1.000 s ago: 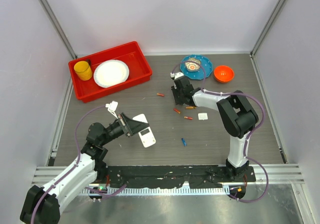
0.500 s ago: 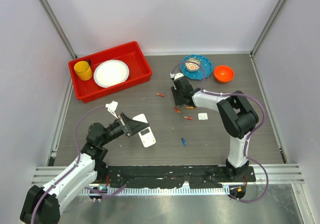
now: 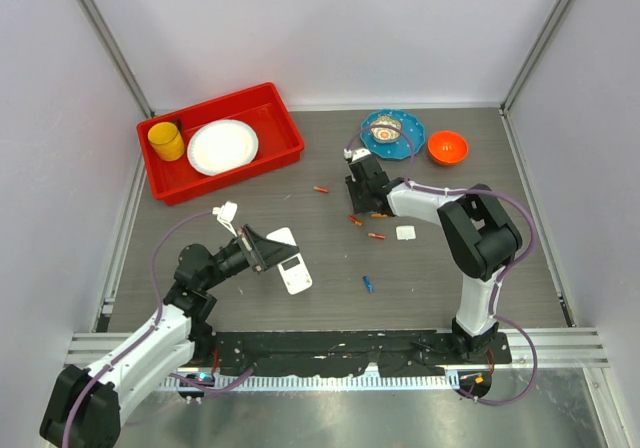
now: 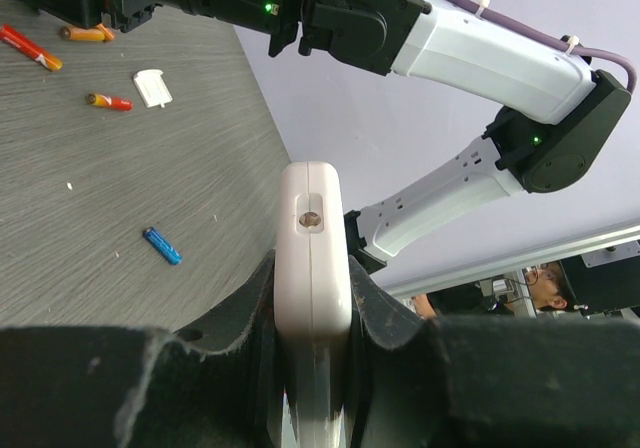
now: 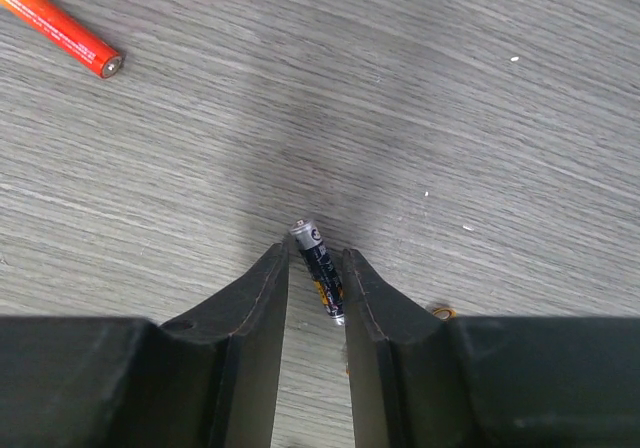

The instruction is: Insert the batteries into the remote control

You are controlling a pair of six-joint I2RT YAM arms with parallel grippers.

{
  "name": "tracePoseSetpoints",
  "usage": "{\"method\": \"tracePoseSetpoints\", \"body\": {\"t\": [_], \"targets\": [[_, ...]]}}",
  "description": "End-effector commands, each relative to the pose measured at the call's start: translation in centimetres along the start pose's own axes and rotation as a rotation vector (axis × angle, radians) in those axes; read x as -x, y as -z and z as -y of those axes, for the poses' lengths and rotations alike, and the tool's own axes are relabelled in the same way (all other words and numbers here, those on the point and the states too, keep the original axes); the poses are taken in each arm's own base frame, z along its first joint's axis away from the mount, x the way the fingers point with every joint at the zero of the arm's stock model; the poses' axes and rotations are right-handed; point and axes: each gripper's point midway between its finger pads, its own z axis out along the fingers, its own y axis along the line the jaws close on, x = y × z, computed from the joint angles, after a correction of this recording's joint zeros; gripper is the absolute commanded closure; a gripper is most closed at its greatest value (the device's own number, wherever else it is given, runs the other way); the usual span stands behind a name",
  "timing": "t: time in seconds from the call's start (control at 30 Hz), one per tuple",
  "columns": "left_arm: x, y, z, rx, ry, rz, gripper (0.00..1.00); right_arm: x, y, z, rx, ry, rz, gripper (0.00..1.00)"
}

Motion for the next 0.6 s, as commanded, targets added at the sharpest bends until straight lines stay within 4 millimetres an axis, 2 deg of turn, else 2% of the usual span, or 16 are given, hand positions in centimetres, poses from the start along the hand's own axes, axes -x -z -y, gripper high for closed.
{"method": "tracePoseSetpoints", "body": {"t": [0.0, 0.2, 0.3, 0.5, 0.57], "targets": [[0.75, 0.00, 1.82, -0.066, -0.041, 0.024, 1.00, 0.30, 0.42, 0.16, -0.001, -0.003, -0.005, 0.67], [0.86, 0.14, 2.07, -0.068, -0.050, 0.030, 1.00, 0.16, -0.13, 0.00, 0.010, -0.023, -0.034, 0.77], [0.82, 0.16, 1.94, -0.062, -0.049, 0.031, 1.00, 0.03, -0.19, -0.04, 0.014, -0.037, -0.038, 0.78], [0.69, 0.17, 1.96, -0.067, -0.045, 0.025, 1.00, 0.30, -0.35, 0.16, 0.002, -0.048, -0.041, 0.63], [0.70, 0.20, 1.86, -0.065, -0.043, 0.027, 1.00, 0.53, -0.51, 0.32, 0.000, -0.051, -0.041, 0.63]]}}
